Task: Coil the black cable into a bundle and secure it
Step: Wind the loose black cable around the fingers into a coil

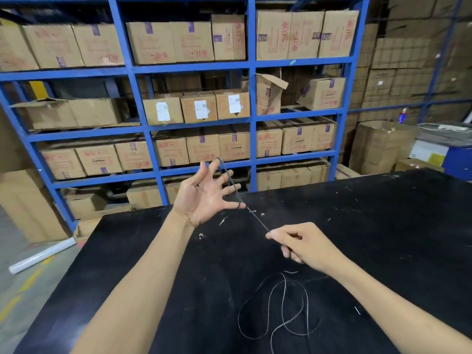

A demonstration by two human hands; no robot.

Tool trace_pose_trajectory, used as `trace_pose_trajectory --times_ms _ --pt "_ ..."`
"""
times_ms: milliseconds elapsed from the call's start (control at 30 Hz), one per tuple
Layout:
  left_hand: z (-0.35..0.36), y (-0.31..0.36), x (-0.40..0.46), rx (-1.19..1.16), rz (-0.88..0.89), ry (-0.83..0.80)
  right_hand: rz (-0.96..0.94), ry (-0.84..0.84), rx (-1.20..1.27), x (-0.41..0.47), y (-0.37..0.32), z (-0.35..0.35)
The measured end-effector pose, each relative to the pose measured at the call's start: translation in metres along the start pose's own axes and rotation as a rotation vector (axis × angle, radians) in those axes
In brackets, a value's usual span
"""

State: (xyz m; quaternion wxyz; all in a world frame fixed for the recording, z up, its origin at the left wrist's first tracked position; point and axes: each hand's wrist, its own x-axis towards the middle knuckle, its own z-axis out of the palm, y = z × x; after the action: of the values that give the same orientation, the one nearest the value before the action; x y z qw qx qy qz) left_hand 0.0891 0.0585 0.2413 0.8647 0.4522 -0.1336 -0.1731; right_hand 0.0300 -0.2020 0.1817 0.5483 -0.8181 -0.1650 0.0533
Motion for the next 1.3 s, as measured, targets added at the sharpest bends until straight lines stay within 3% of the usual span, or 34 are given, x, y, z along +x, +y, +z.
trace_pose_trajectory --times_ms 100,267,433,600,767,900,1000,1133,1200,1300 --pt "-0.020 -0.003 0.002 -0.011 -0.009 0.069 0.003 -0.015 -0.113 -0.007 -0.008 -0.013" --pt "-0.029 0.006 0.000 -0.143 0.062 0.021 -0.012 0.016 -0.438 -0.006 -0.007 -0.020" --pt "-0.022 0.009 0.005 -0.065 0.052 0.111 -0.047 -0.059 -0.345 -0.007 -0.014 -0.005" --pt "-0.037 -0.004 0.002 0.169 -0.133 0.159 -0.103 -0.074 -0.461 0.001 -0.043 -0.023" --pt "-0.019 -0.037 -0.012 0.467 -0.471 -0.082 -0.285 -0.048 -0.885 0.034 -0.081 -0.057" --pt "0.006 -0.065 -0.025 0.488 -0.635 -0.364 -0.405 0.079 -0.929 0.059 -0.097 -0.071" --pt "0.022 -0.066 -0.037 0.361 -0.562 -0.476 -0.364 0.111 -0.781 0.070 -0.084 -0.070" --pt "0.033 -0.039 -0.044 0.109 -0.362 -0.501 -0.231 -0.001 -0.538 0.069 -0.044 -0.041" --pt "0.032 -0.026 -0.042 0.041 -0.247 -0.443 -0.184 -0.030 -0.390 0.060 -0.025 -0.020" --pt "0.026 -0.008 -0.036 -0.032 -0.054 -0.220 -0.138 -0.059 -0.304 0.041 -0.003 0.007"
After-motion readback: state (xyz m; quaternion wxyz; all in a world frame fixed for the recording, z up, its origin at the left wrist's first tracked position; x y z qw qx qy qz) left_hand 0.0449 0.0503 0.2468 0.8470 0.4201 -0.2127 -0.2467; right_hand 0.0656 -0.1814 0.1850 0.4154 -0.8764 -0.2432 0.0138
